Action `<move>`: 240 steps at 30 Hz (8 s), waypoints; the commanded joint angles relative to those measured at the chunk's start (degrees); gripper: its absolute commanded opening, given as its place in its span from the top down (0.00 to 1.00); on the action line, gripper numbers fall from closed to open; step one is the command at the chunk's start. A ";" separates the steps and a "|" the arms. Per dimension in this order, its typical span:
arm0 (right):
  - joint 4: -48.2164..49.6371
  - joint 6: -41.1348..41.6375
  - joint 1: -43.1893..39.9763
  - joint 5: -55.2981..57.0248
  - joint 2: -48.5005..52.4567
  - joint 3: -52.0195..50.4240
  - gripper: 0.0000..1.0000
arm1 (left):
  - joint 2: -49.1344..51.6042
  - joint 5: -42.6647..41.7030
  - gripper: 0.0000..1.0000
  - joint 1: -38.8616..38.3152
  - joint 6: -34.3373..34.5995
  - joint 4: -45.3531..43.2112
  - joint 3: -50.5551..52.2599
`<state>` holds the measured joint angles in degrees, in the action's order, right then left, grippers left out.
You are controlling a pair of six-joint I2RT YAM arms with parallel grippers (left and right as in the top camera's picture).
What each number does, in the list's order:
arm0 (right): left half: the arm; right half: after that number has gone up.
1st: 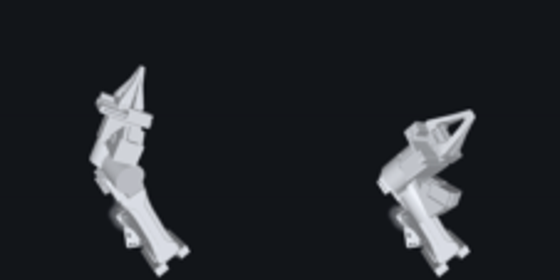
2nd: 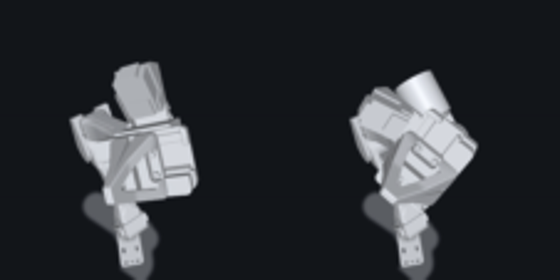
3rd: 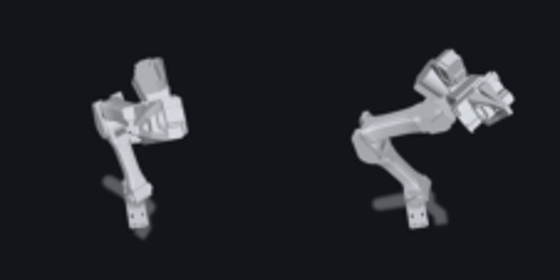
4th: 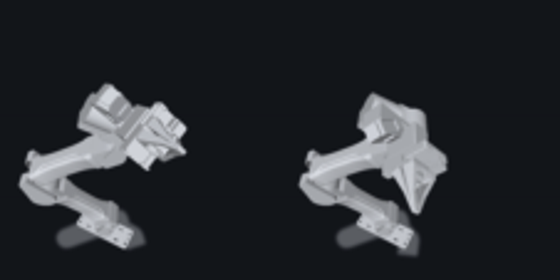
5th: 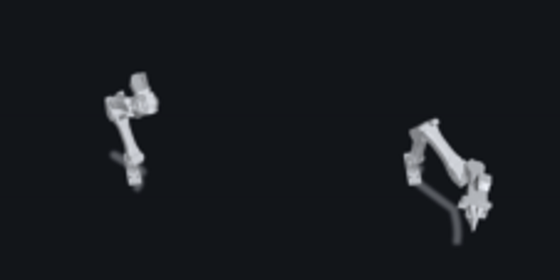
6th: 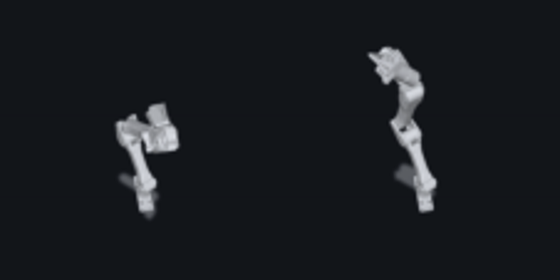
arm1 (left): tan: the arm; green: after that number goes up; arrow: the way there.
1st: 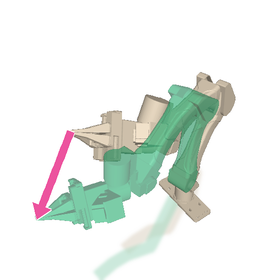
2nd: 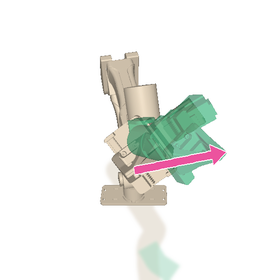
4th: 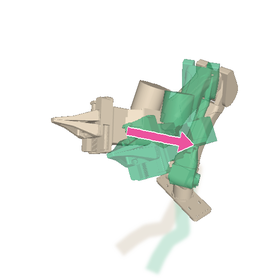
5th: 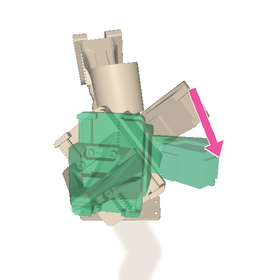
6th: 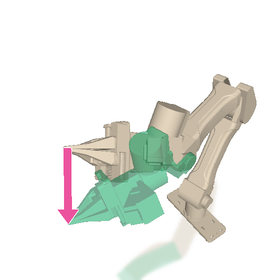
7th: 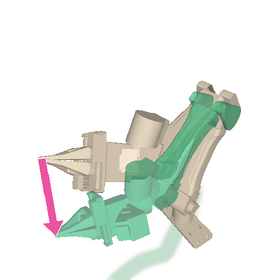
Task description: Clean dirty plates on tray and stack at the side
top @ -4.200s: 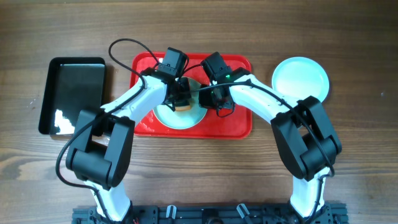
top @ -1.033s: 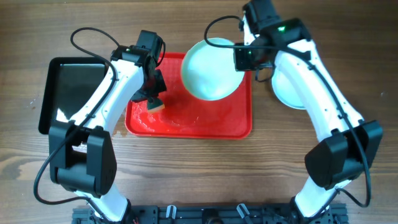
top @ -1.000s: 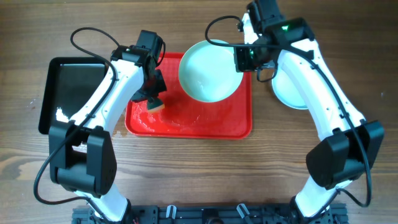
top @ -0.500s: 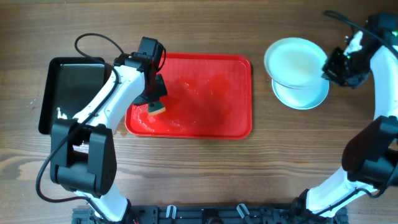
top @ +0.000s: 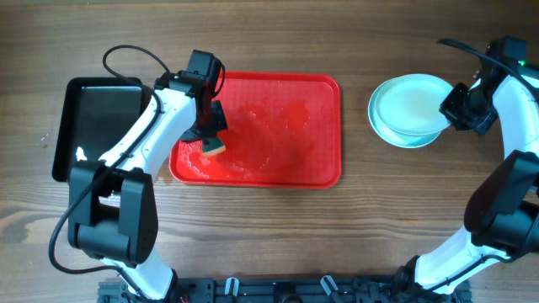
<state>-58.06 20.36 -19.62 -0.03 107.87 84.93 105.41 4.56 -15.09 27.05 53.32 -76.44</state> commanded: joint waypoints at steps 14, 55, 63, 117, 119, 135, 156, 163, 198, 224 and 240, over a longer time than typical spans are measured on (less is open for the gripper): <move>-2.60 -8.55 11.02 -40.96 -0.50 0.00 0.18 | -5.97 -3.06 0.96 0.66 -0.94 -7.69 0.26; 1.62 4.15 49.83 -19.26 -0.46 -0.15 0.00 | 7.39 -12.31 0.96 35.19 -0.11 -17.53 0.39; 1.70 4.20 49.83 -19.26 -0.46 -0.15 0.00 | 1.60 -15.98 0.96 37.48 -4.20 -20.98 0.33; 1.64 7.04 49.88 -21.00 -2.05 2.27 0.00 | -1.77 7.85 0.96 32.57 -1.49 -10.34 -2.01; 0.63 6.64 49.88 -20.96 -6.45 2.45 0.00 | -9.64 5.53 0.74 32.57 -1.07 -8.94 -2.01; -23.43 6.73 53.57 -10.91 -40.92 -4.96 0.00 | -20.22 -9.66 0.00 32.57 -1.09 0.35 -1.99; 13.33 0.39 40.98 -8.74 -58.53 -26.18 0.00 | -20.22 -9.66 0.00 32.57 -1.11 0.35 -1.99; 39.15 0.63 30.23 -12.07 -84.54 -56.61 0.00 | -20.22 -9.66 0.00 32.57 -1.11 0.35 -1.99; 57.90 -18.71 15.50 -4.02 -107.73 -84.63 0.00 | -20.22 -9.66 0.00 32.57 -1.11 0.35 -1.99; 58.07 -18.86 15.58 -3.80 -107.67 -84.63 0.00 | -20.22 -9.64 0.00 32.57 -1.11 0.35 -1.99; 58.07 -18.86 15.58 -3.80 -107.67 -84.63 0.00 | -37.03 -11.56 0.00 29.94 -1.31 -6.88 19.65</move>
<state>-0.12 0.56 -3.97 -4.80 0.78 0.36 75.50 -2.37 16.25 26.17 53.39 -67.35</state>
